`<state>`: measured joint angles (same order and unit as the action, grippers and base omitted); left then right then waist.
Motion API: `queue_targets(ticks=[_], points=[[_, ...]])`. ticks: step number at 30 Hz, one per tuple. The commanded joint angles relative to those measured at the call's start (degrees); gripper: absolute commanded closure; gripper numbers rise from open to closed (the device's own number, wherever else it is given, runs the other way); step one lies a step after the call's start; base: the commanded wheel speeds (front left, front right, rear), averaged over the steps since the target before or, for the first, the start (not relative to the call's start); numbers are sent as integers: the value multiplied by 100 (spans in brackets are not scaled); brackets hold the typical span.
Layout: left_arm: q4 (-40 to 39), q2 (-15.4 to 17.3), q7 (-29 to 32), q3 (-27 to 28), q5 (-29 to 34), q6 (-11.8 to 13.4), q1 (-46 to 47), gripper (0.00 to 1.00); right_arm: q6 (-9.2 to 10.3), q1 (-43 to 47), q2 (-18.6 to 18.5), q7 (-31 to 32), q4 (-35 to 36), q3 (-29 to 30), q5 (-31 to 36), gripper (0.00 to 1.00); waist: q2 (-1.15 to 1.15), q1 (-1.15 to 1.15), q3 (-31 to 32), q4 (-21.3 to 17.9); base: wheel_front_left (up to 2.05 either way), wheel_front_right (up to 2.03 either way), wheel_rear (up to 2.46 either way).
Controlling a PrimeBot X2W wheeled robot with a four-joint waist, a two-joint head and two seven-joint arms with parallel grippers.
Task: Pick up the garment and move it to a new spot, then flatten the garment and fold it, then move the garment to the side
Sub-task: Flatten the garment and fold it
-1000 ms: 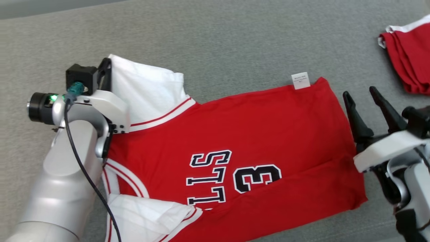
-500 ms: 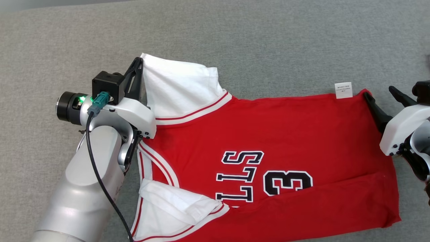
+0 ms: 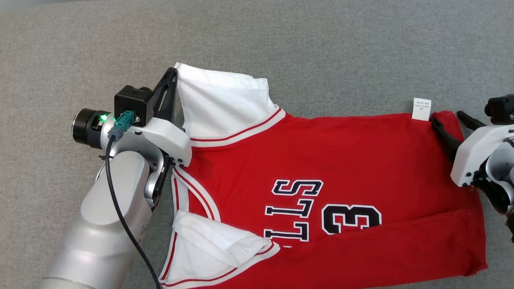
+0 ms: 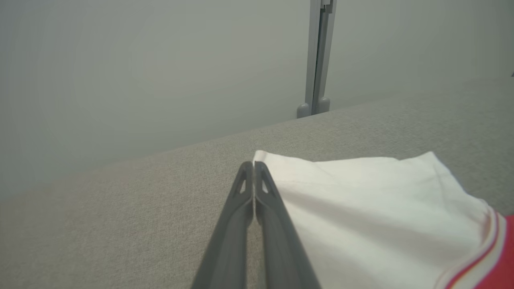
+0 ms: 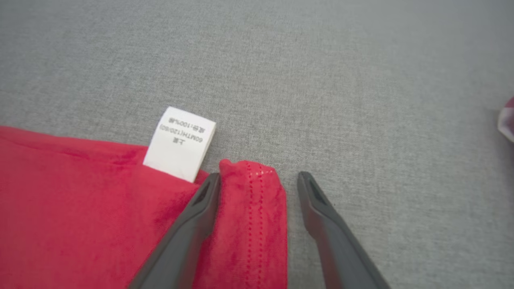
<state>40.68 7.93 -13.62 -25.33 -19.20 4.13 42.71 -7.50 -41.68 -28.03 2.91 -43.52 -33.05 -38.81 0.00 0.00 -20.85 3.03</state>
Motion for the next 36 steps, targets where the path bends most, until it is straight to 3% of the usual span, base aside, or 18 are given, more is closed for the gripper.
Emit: queue_targets(ticks=[1, 2, 3, 5, 22, 30, 36], points=[[-43, 38, 23, -6, -4, 41, -36, 100, 3, -63, -30, -6, -112, -99, -88, 24, 0, 0, -12, 4, 0, 0, 0], [-57, 44, 27, -11, -9, 47, -38, 100, 3, -84, -32, -14, -156, -150, -143, 50, 0, 0, -16, 6, 0, 0, 0], [-71, 50, 28, -17, -14, 48, -42, 100, 3, -101, -25, -27, -194, -194, -209, 62, 0, 0, -18, 8, 0, 0, 0], [-92, 69, 51, -26, -23, 59, -55, 100, 3, -147, -26, -89, -259, -259, -320, 100, 0, 0, -20, 12, 0, 0, 0], [-747, 206, 20, 174, -454, 31, -644, 100, 4, 192, 51, -1692, -611, -301, -1000, 100, 0, 0, 378, 82, 0, 0, 0], [-1514, 459, 175, 198, -625, -2, -1319, 100, 4, 674, 84, -1826, -378, 44, -941, 100, 0, 0, 664, 125, 0, 0, 0], [-2439, 848, 438, 169, -664, 97, -2068, 100, 4, 1232, 59, -1820, -21, 317, -657, 100, 0, 0, 919, 157, 0, 0, 0]])
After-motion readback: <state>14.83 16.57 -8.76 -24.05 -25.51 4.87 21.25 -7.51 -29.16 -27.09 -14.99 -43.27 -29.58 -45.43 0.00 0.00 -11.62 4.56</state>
